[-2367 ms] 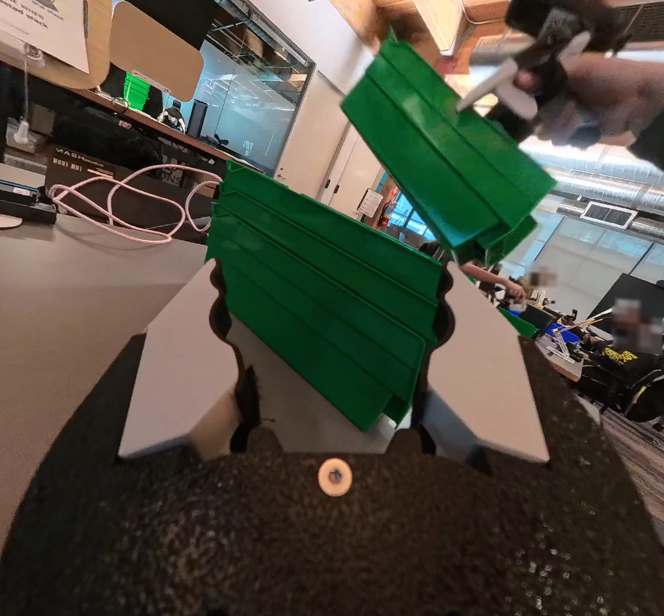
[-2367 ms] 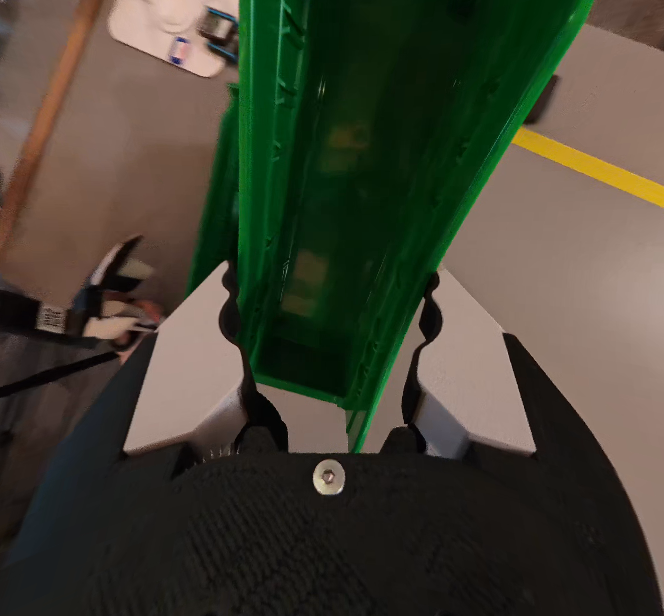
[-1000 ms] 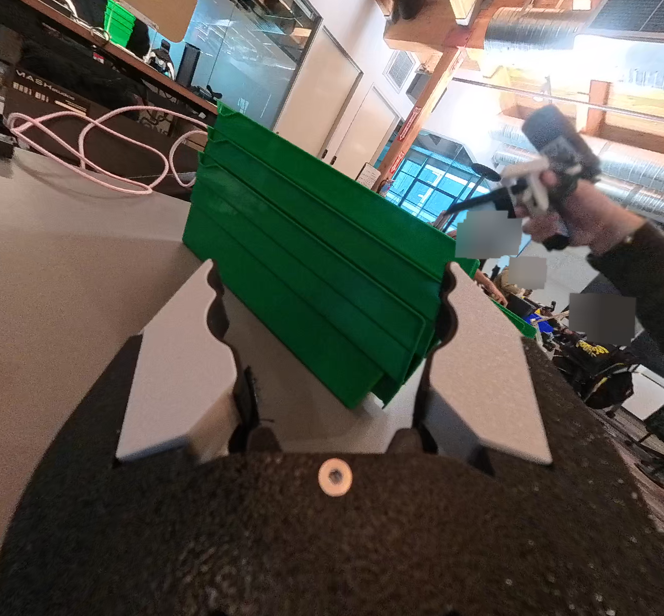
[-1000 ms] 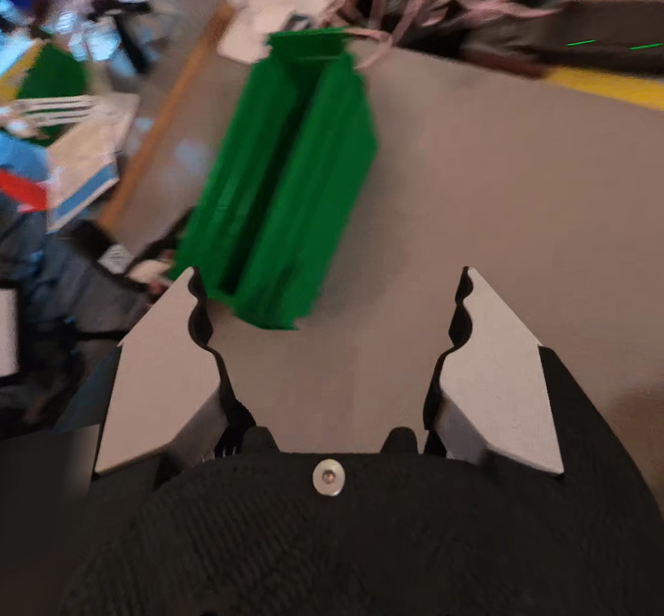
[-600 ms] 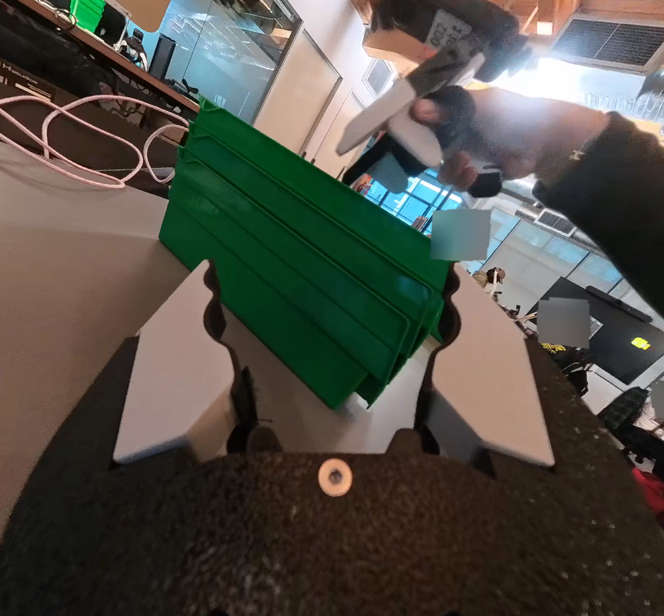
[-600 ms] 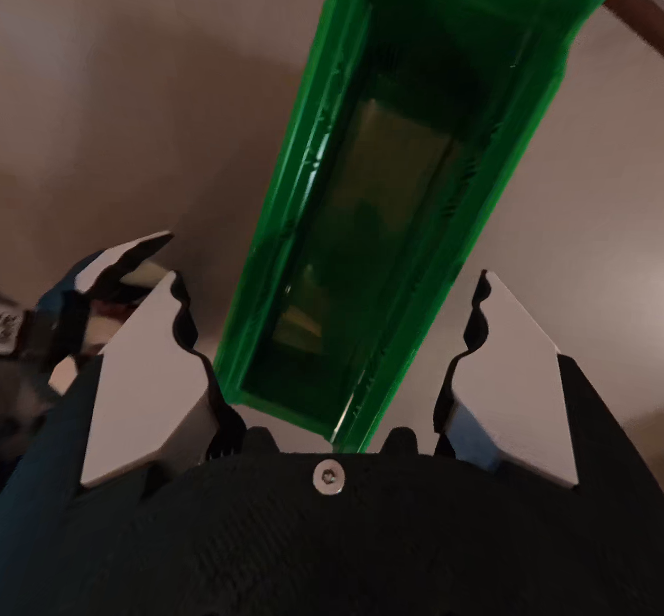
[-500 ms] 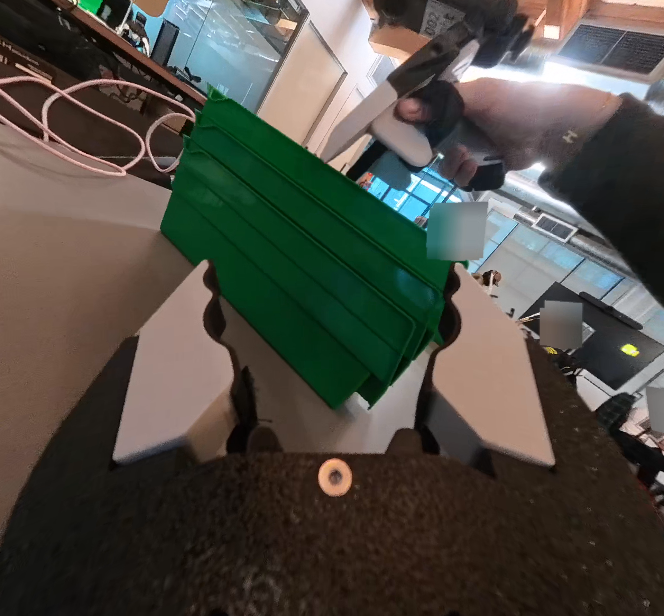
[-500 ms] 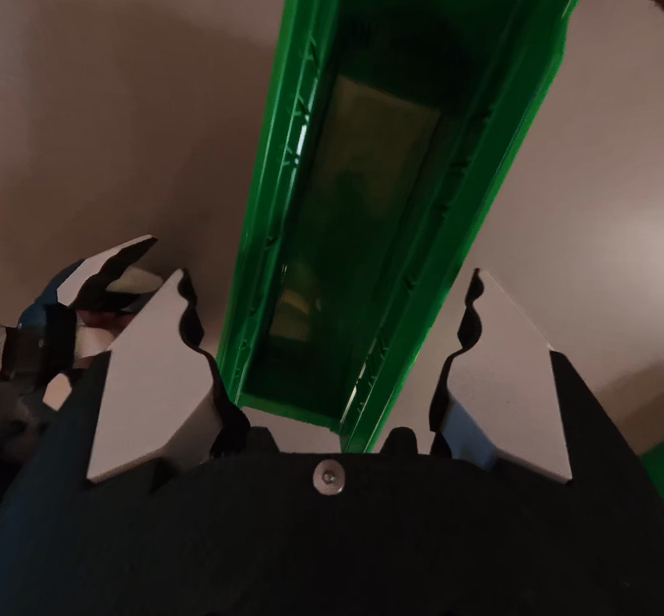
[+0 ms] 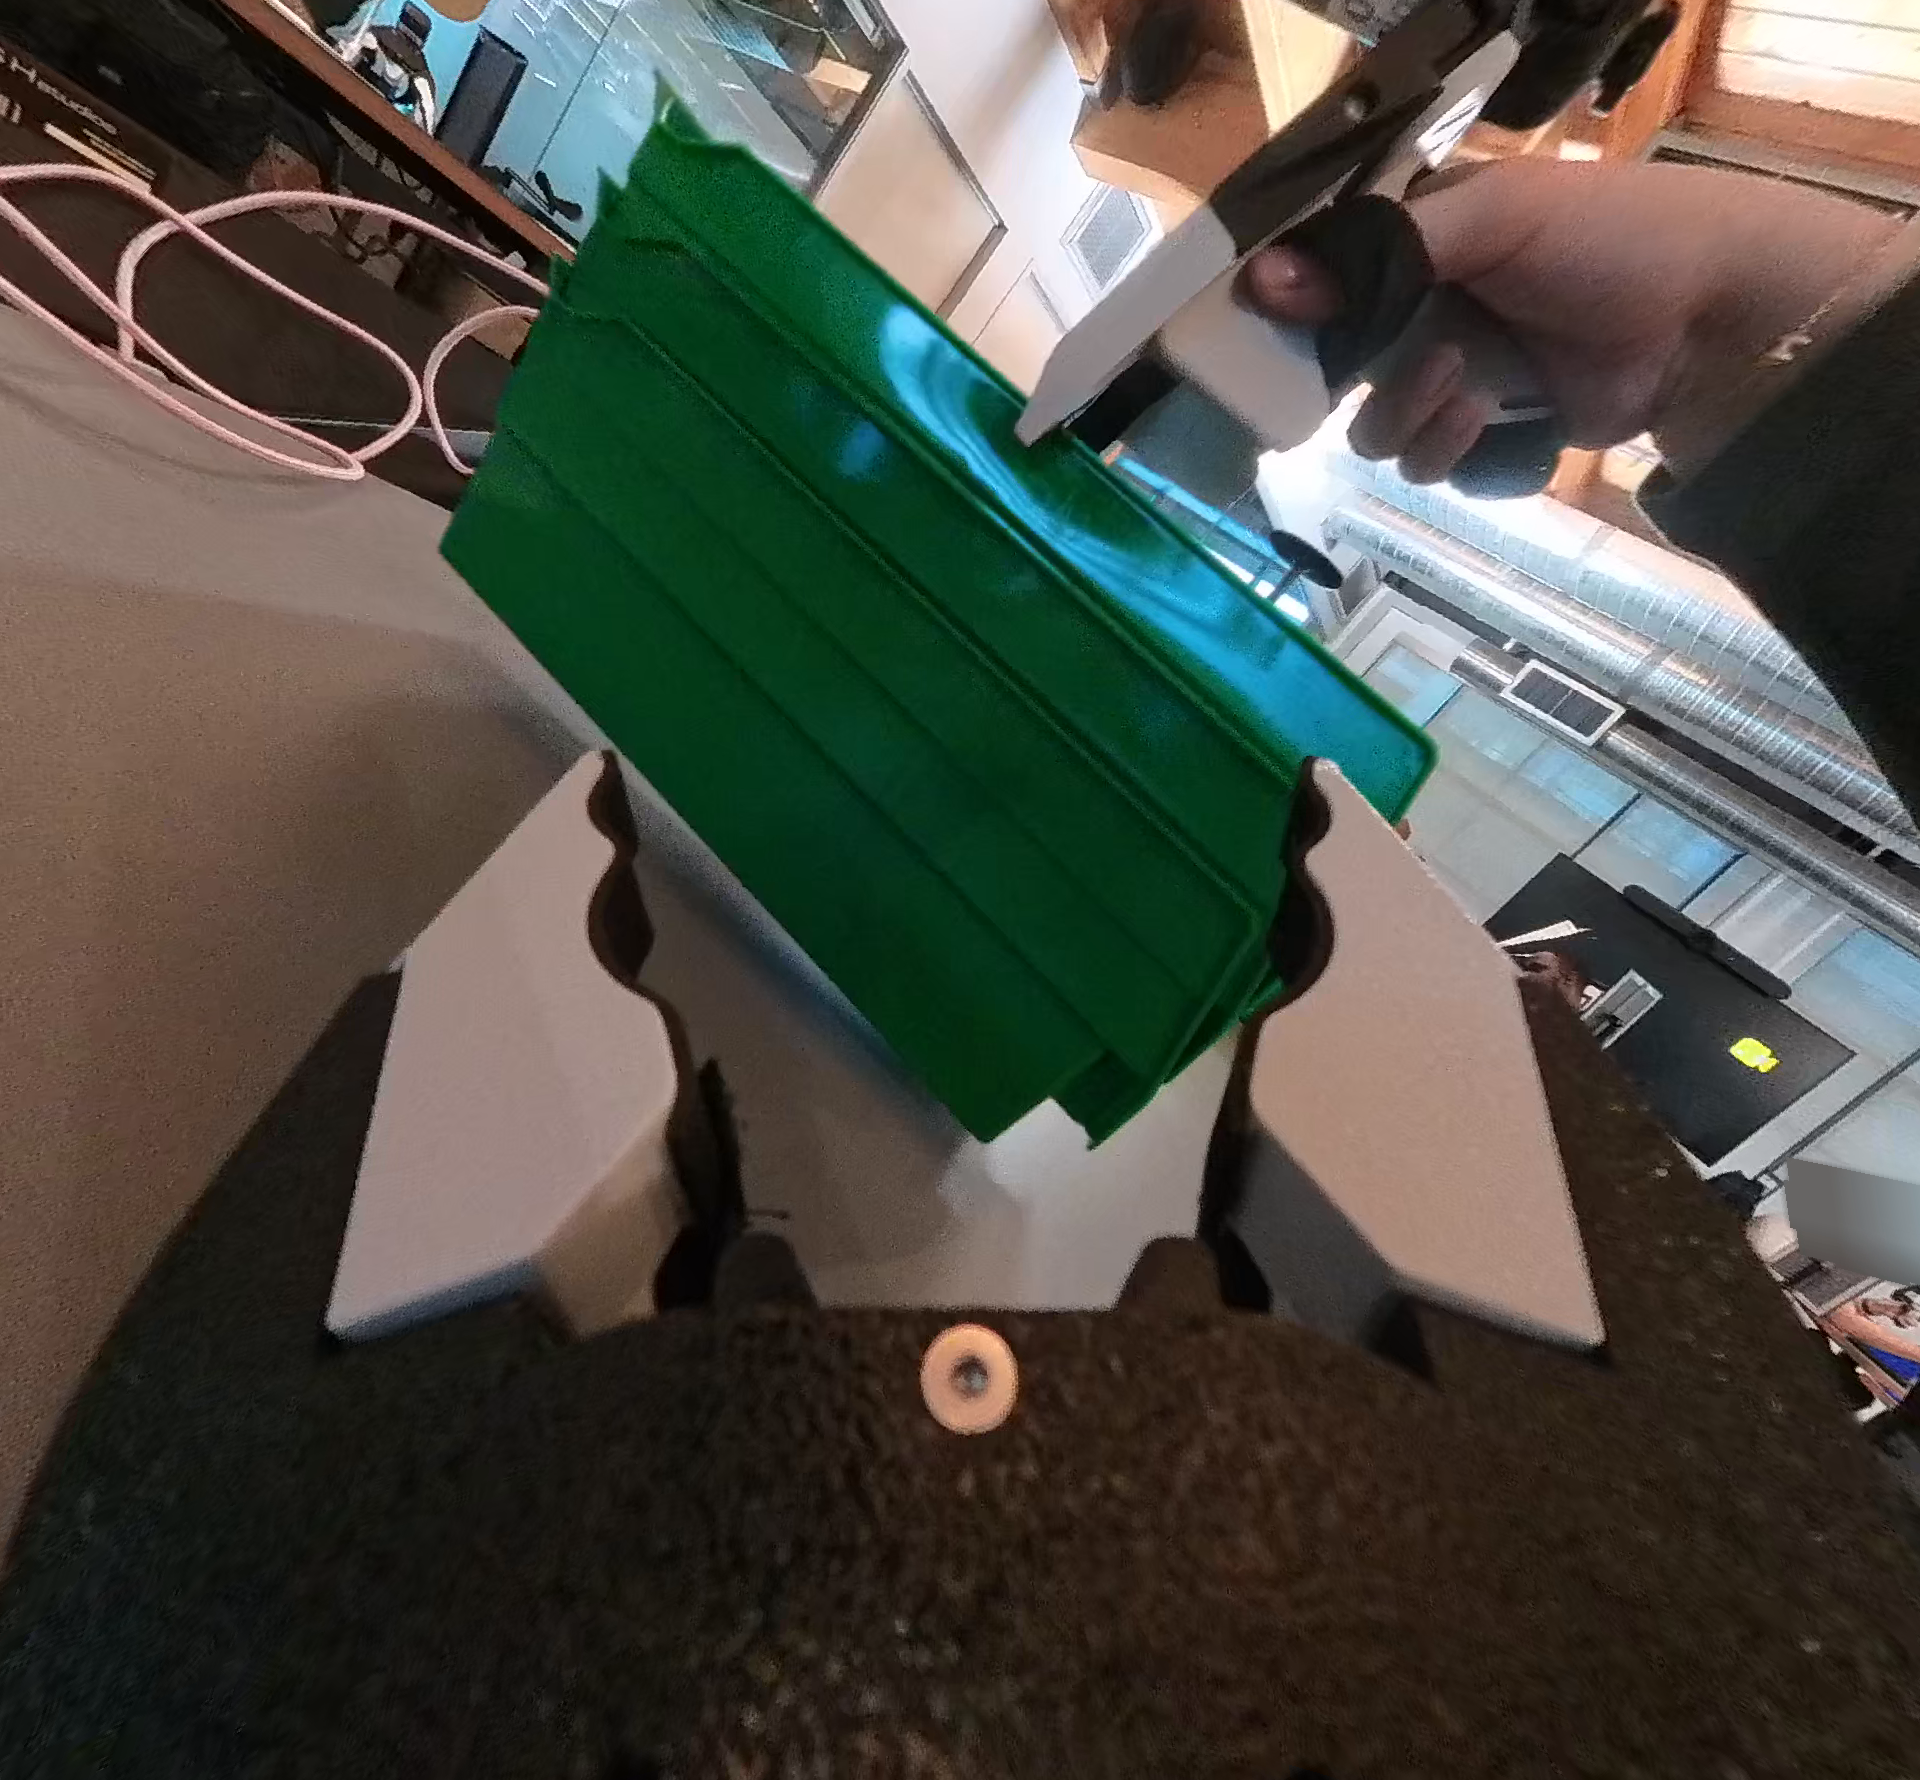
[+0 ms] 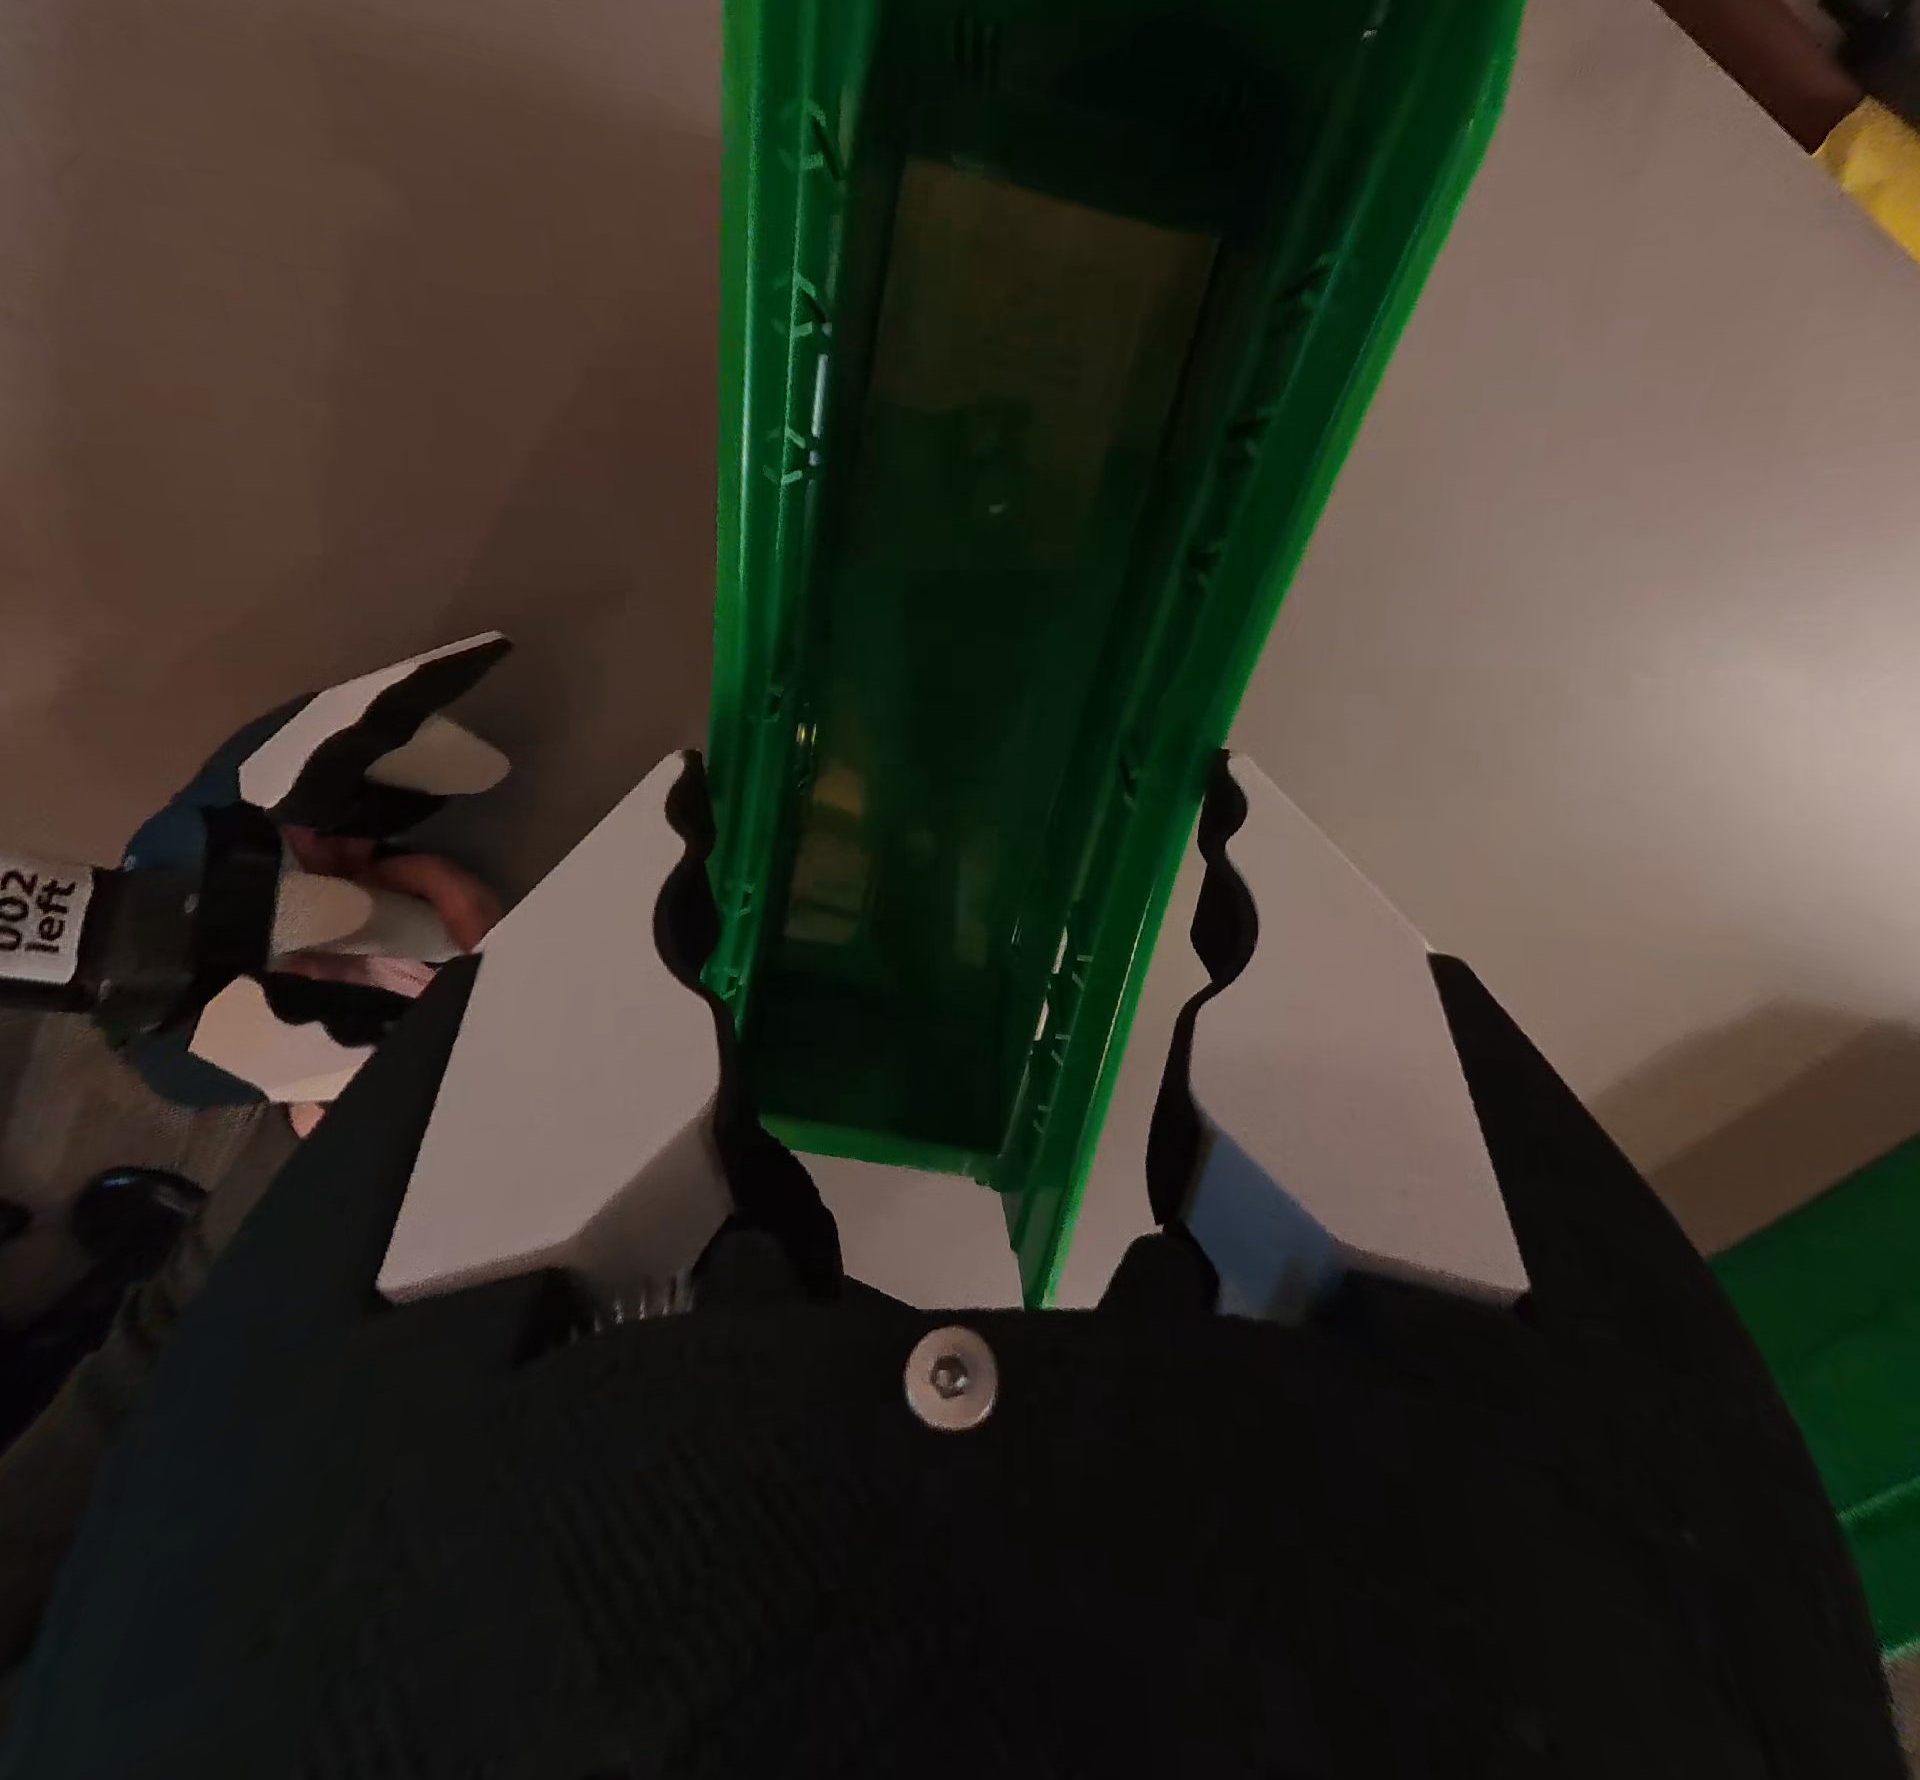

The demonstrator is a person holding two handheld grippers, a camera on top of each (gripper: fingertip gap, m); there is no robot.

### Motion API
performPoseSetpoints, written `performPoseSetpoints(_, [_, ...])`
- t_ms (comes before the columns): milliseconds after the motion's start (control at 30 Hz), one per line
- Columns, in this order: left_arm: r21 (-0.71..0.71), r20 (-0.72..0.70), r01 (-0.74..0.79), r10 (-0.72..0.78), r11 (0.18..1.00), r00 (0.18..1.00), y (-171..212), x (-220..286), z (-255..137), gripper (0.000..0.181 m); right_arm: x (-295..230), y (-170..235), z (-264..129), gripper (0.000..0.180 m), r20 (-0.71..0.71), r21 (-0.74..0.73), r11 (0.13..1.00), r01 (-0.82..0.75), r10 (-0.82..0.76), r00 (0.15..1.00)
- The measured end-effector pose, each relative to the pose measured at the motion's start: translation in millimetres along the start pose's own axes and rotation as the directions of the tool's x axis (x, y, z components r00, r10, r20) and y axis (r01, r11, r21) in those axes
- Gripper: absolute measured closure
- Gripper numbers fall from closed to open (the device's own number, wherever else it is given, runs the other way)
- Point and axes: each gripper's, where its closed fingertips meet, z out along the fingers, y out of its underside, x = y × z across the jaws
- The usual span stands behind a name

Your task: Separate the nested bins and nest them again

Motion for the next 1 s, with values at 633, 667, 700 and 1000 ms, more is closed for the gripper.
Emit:
performPoseSetpoints(633, [-0.005, -0.003, 0.005, -0.005, 1.0, 1.0, 1, 0, 0, 0.06, 46, 10, -93, 0.084, 0.089, 0.152, 0.987, -0.058, 0.044, 0.995])
performPoseSetpoints(667, [-0.005, -0.003, 0.006, -0.006, 1.0, 1.0, 1, 0, 0, 0.059, 58, 15, -100, 0.084, 0.076, 0.161, 0.984, -0.072, 0.06, 0.995])
performPoseSetpoints(700, [-0.004, -0.003, 0.007, -0.007, 1.0, 1.0, 1, 0, 0, 0.059, 71, 21, -105, 0.084, 0.062, 0.167, 0.982, -0.087, 0.077, 0.995])
performPoseSetpoints(1000, [-0.016, 0.008, -0.001, 0.001, 1.0, 1.0, 4, -1, 2, 0.06, 210, 109, -98, 0.084, 0.001, 0.16, 0.927, -0.34, 0.345, 0.939])
